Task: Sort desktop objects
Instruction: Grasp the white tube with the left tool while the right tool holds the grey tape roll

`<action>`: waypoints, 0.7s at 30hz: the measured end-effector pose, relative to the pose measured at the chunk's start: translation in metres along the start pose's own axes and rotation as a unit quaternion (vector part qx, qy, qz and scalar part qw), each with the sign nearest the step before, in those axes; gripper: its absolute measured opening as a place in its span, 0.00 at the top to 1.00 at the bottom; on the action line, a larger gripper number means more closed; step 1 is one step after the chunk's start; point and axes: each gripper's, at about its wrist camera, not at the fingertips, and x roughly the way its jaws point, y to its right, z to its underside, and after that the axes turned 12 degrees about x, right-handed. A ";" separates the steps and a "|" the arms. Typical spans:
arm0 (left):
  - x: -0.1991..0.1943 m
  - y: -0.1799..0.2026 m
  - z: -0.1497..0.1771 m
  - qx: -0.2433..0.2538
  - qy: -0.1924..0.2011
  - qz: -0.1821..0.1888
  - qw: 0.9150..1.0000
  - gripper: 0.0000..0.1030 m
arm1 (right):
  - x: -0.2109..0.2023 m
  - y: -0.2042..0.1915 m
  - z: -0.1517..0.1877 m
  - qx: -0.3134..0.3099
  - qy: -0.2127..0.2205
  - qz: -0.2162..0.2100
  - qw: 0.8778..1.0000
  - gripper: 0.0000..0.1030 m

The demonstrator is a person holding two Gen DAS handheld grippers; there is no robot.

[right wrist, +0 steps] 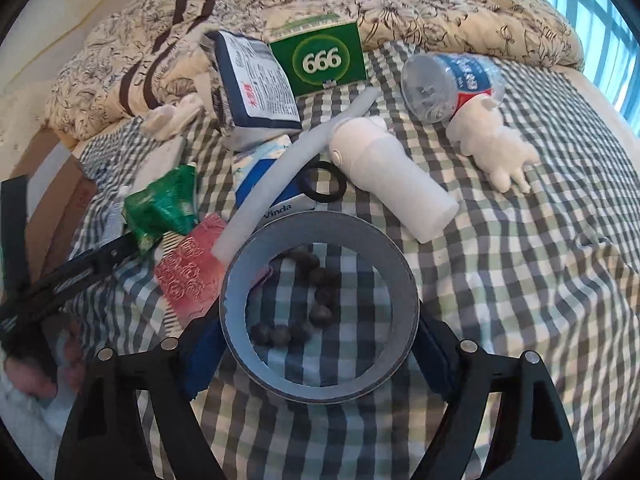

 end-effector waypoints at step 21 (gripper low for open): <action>-0.025 0.021 0.005 0.066 0.004 -0.014 0.998 0.94 | -0.057 0.004 0.020 0.024 0.012 -0.020 0.999 0.21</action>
